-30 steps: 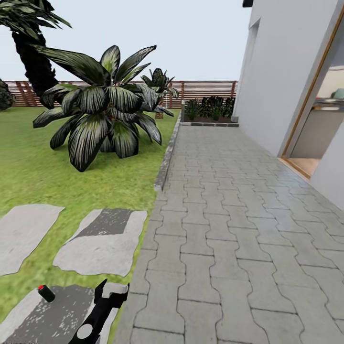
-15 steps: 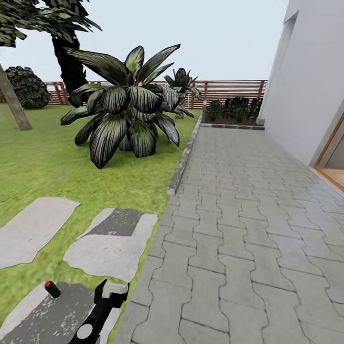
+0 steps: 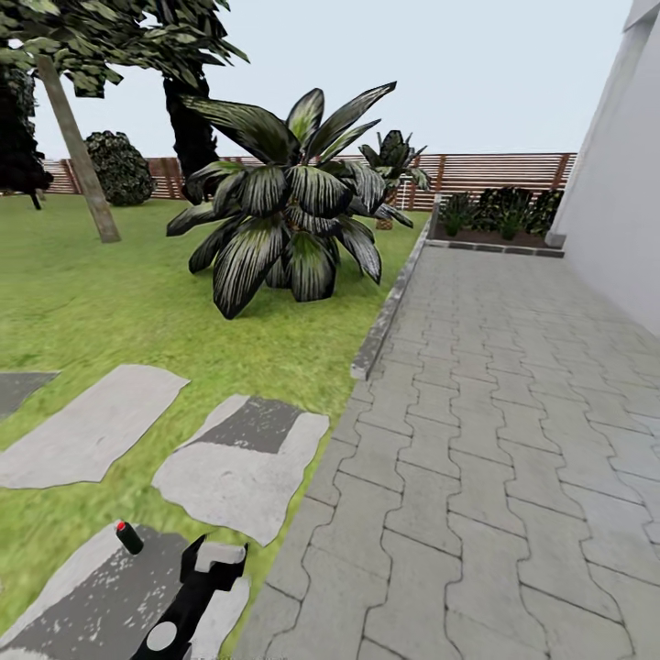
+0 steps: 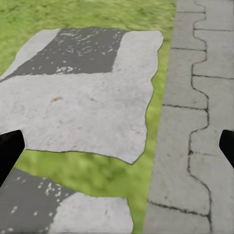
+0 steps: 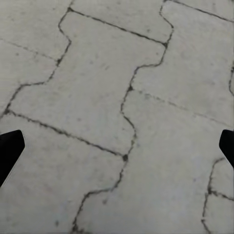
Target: In the garden, pick up the pesticide atomizer on the floor and spray pesticide onto both trees until each tree trunk is fully covered.
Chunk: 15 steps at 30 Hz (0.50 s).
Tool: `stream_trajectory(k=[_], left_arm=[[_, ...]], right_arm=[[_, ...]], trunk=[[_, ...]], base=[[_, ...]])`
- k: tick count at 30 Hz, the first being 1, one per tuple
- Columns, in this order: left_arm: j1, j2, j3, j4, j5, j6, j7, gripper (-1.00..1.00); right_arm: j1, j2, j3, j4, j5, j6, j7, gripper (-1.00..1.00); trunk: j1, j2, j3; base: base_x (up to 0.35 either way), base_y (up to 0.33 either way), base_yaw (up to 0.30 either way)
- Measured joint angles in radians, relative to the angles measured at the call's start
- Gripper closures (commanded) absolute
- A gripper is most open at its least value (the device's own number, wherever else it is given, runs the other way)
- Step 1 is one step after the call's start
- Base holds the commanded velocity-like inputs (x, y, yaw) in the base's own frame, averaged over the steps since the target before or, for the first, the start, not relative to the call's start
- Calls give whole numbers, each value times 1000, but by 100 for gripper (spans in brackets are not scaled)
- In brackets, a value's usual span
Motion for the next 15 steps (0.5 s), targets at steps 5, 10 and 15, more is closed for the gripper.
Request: stream_trajectory(k=[5,10,15], left_arm=[[0,0,0,-1,0,-4,-1,-100],[0,-1,1,-2,2,4,4,-100],[0,-2,22,-1,16,7,66,-100]], right_arm=[[0,0,0,0,0,0,0,-100],[0,0,0,0,0,0,0,-100],[0,0,0,0,0,0,0,-100]], trunk=[[0,0,0],[0,0,0],[0,0,0]], base=[[1,-1,277],[0,0,277],[0,0,277]])
